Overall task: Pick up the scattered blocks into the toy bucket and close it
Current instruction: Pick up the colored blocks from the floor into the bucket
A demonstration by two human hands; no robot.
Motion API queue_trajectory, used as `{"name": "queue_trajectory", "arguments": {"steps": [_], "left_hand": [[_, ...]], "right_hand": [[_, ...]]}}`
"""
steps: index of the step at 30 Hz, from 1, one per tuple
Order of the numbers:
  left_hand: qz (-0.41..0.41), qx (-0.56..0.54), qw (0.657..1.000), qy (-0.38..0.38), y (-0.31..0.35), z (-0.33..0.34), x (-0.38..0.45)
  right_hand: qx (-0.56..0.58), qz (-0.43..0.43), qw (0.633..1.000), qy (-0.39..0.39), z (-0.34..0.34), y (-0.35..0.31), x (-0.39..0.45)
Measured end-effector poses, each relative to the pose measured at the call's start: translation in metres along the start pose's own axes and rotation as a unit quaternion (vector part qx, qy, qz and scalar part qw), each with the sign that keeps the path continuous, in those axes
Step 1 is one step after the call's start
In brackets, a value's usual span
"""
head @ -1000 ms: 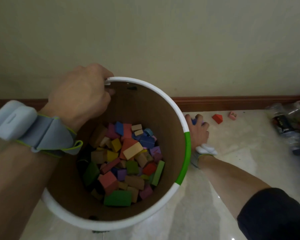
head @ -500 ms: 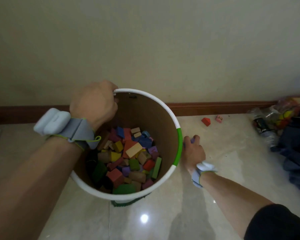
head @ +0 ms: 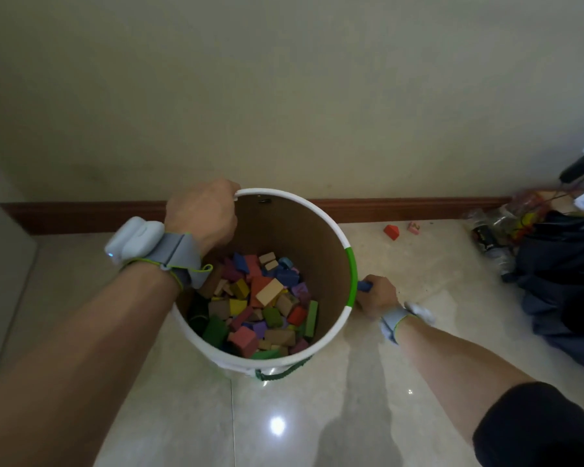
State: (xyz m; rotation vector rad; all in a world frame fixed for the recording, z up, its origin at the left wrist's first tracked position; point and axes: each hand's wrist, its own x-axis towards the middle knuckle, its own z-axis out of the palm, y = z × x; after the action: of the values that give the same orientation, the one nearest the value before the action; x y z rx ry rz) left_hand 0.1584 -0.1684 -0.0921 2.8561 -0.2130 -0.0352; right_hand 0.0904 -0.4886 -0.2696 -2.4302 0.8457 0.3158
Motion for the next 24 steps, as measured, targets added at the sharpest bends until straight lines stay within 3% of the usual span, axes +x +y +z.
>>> {"name": "queue_trajectory", "arguments": {"steps": [3,5,8,12,15,19,22,24], "left_hand": [[0.003,-0.009,1.0,-0.006,-0.006,-0.007,-0.009],[0.007,-0.015,1.0,-0.006,-0.004,-0.007,-0.01],[0.002,-0.035,0.999,-0.018,-0.003,-0.006,-0.011],[0.006,-0.084,0.995,-0.048,-0.007,-0.008,-0.009],[0.004,-0.114,0.991,-0.071,-0.009,-0.01,-0.007],[0.011,-0.123,0.99,-0.064,-0.009,-0.01,-0.01],[0.003,-0.115,0.991,-0.062,-0.008,-0.011,-0.013],[-0.001,-0.11,0.992,-0.06,-0.008,-0.012,-0.014]], "right_hand": [[0.165,0.091,0.982,0.023,-0.012,-0.005,-0.015],[0.322,0.103,0.941,0.016,-0.021,-0.017,-0.024],[0.465,0.028,0.885,0.005,-0.056,-0.061,-0.043],[0.524,-0.129,0.839,-0.073,-0.116,-0.134,-0.096],[0.445,-0.23,0.849,-0.169,-0.128,-0.168,-0.138],[0.128,-0.31,0.906,-0.259,-0.11,-0.181,-0.174],[-0.07,-0.338,0.884,-0.316,-0.099,-0.18,-0.185],[-0.182,-0.36,0.865,-0.297,-0.097,-0.182,-0.185]]}}
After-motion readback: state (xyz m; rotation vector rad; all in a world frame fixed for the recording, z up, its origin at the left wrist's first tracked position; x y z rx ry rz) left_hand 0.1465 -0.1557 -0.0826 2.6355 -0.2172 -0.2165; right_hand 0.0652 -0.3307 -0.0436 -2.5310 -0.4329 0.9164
